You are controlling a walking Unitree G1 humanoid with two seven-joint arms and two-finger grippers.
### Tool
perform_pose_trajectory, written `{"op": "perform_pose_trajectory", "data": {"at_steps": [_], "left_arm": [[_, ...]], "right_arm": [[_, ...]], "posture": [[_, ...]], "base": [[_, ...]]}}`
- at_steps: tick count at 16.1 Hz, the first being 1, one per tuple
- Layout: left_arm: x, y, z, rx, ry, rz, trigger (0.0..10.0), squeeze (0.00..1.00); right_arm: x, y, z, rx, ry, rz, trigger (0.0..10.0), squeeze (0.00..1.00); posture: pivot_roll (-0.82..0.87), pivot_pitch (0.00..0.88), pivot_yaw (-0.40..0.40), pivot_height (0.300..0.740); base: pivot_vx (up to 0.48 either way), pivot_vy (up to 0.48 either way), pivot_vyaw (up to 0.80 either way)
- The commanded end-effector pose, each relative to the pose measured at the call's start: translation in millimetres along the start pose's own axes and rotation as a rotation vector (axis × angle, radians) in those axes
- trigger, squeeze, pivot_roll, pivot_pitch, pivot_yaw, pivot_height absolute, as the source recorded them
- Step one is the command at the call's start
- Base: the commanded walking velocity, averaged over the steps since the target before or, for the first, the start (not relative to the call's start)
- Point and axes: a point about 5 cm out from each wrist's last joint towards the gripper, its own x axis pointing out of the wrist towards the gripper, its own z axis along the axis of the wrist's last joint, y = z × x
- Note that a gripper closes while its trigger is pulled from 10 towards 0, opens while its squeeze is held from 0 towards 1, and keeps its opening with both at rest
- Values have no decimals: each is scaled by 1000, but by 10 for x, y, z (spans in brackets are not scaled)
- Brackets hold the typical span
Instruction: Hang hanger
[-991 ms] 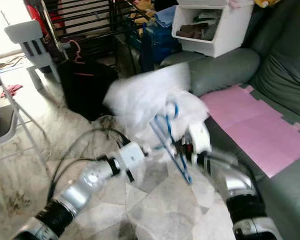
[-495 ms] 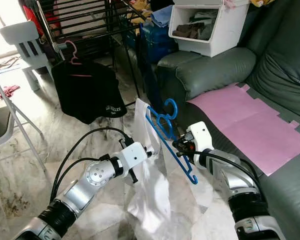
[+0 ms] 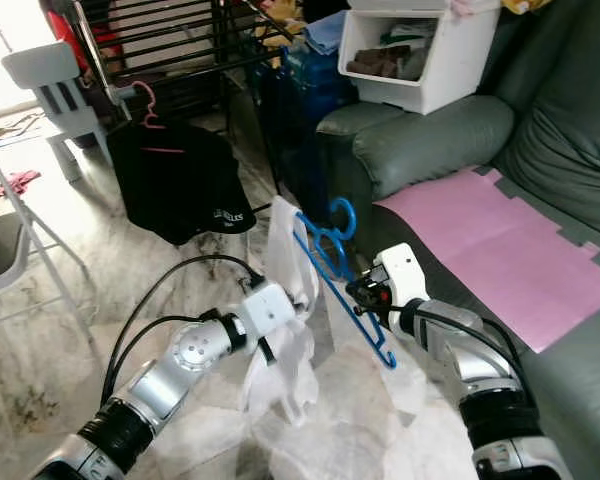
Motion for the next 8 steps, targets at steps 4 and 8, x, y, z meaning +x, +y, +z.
{"op": "perform_pose_trajectory", "data": {"at_steps": [4,8], "left_arm": [[-128,418,-82,-92,4,263,10000,0],[-154,409,-121,-150,-7,274,10000,0]], "right_arm": [[48,-52,317,-77,-193,-91,10000,0],[114,19,326,-131,-227,-98,10000,0]], "posture": [[-169,0,48,740],[-169,0,42,740]], "base": [[0,0,0],[0,0,0]]}}
